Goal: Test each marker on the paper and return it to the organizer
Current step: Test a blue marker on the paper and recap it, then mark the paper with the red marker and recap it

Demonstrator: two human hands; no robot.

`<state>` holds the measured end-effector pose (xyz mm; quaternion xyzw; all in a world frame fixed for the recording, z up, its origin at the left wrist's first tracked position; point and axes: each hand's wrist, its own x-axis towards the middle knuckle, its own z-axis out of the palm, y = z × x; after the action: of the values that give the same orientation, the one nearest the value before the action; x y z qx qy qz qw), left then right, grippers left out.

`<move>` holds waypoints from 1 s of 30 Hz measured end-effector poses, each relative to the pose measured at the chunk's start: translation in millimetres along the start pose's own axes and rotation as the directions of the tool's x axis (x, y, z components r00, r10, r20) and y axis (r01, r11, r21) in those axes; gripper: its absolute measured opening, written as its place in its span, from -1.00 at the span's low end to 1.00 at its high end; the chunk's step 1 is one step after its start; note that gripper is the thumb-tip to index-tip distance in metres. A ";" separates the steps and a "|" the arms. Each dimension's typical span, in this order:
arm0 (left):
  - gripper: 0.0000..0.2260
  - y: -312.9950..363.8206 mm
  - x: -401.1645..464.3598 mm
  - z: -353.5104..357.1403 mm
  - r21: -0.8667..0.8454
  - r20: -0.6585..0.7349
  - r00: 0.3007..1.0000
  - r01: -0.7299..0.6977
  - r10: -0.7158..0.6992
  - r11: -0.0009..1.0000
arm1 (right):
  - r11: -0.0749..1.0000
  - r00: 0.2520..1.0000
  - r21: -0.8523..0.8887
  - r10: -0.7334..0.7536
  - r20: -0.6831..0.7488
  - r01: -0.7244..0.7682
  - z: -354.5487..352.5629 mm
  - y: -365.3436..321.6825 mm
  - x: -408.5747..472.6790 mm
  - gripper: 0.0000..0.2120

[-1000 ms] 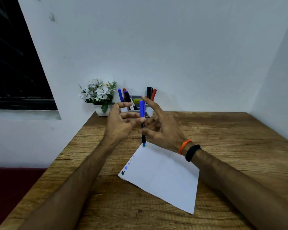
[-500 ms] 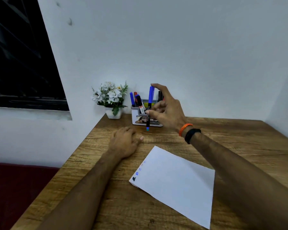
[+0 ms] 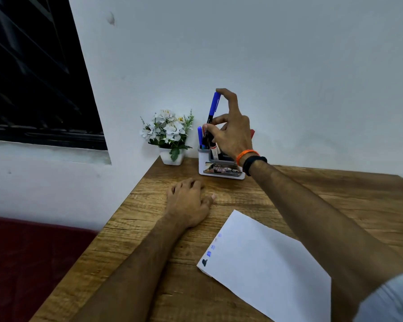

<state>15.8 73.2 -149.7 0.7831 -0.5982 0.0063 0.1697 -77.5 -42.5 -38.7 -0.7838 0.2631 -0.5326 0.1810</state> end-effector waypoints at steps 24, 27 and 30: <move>-0.47 2.1 -0.7 -3.1 0.001 0.023 1.000 0.000 0.000 1.000 | 0.984 0.994 -0.167 0.072 0.081 -0.058 -9.9 11.6 3.1 -0.80; -0.48 4.1 -0.6 -6.1 0.000 0.042 0.999 0.006 -0.006 1.000 | 0.982 0.993 -0.163 0.110 0.054 -0.100 -21.5 21.6 -4.1 -0.86; -0.50 8.8 -0.3 -8.8 -0.006 0.043 0.999 0.004 -0.003 1.000 | 0.976 0.990 -0.177 0.134 0.034 -0.126 -38.9 31.9 -15.6 -0.86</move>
<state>9.1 73.8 -139.2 0.7837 -0.6003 -0.0126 0.1590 -125.2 -58.6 -54.0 -0.7898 0.3552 -0.4764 0.1523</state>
